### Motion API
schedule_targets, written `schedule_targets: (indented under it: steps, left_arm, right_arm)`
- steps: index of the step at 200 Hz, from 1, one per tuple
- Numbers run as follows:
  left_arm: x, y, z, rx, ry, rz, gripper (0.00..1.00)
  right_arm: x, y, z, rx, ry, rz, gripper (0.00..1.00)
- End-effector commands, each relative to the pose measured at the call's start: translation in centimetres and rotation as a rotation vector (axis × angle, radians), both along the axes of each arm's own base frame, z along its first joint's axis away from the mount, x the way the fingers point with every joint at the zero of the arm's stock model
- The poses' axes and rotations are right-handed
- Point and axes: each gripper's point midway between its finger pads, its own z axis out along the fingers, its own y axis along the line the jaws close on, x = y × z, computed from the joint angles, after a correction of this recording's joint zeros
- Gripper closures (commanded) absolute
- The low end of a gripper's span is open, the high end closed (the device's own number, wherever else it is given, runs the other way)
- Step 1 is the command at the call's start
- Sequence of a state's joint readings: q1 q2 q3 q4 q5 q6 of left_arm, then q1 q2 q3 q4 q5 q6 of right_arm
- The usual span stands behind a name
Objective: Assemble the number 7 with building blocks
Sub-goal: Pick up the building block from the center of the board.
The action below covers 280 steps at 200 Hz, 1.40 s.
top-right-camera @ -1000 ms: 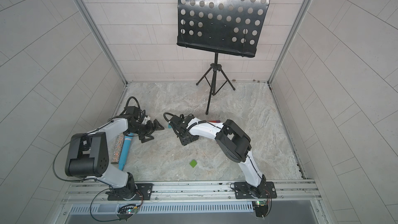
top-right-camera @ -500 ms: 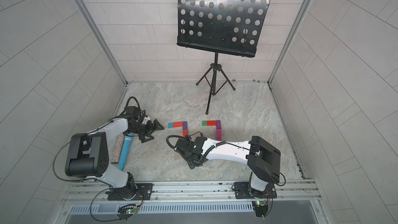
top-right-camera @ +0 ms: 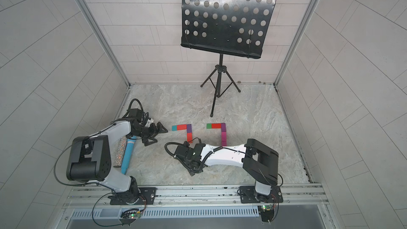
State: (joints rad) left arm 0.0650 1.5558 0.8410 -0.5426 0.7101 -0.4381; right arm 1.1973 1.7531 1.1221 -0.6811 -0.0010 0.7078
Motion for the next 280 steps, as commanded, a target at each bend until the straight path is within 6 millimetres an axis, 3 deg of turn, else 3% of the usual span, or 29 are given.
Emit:
schedule_targets:
  steps: [1, 62, 107, 128, 150, 176, 199, 223, 280]
  left_arm:
    - [-0.2, 0.1, 0.2, -0.003, -0.013, 0.003, 0.00]
    - [-0.2, 0.1, 0.2, -0.005, -0.012, 0.002, 0.00]
    - [-0.2, 0.0, 0.2, -0.005, -0.013, 0.002, 0.00]
    - [-0.2, 0.0, 0.2, -0.006, -0.013, 0.002, 0.00]
    - [-0.1, 0.0, 0.2, -0.007, -0.013, 0.003, 0.00]
    - [-0.1, 0.0, 0.3, -0.006, -0.018, 0.003, 0.00]
    - [-0.1, 0.0, 0.3, -0.008, -0.018, 0.004, 0.00]
    - [-0.1, 0.0, 0.4, -0.011, -0.019, 0.004, 0.00]
    - [0.0, -0.1, 0.3, -0.021, -0.017, 0.006, 0.00]
  right_arm:
    - [-0.3, -0.8, -0.8, -0.042, 0.000, 0.024, 0.41]
    - [0.0, -0.4, -2.1, -0.050, 0.001, 0.020, 0.46]
    - [-0.5, 0.1, -2.5, -0.049, 0.043, 0.015, 0.62]
    - [-0.3, 0.6, -1.8, -0.044, 0.049, -0.016, 0.67]
    - [1.2, 1.5, 0.1, -0.054, 0.035, -0.066, 0.72]
    - [4.5, 2.3, 3.0, -0.028, -0.003, -0.173, 0.72]
    - [7.2, 2.9, 4.3, 0.034, 0.009, -0.293, 0.72]
    - [8.6, 2.9, 4.0, 0.008, 0.025, -0.340, 0.71]
    - [8.7, 3.3, 1.7, -0.028, 0.059, -0.383, 0.71]
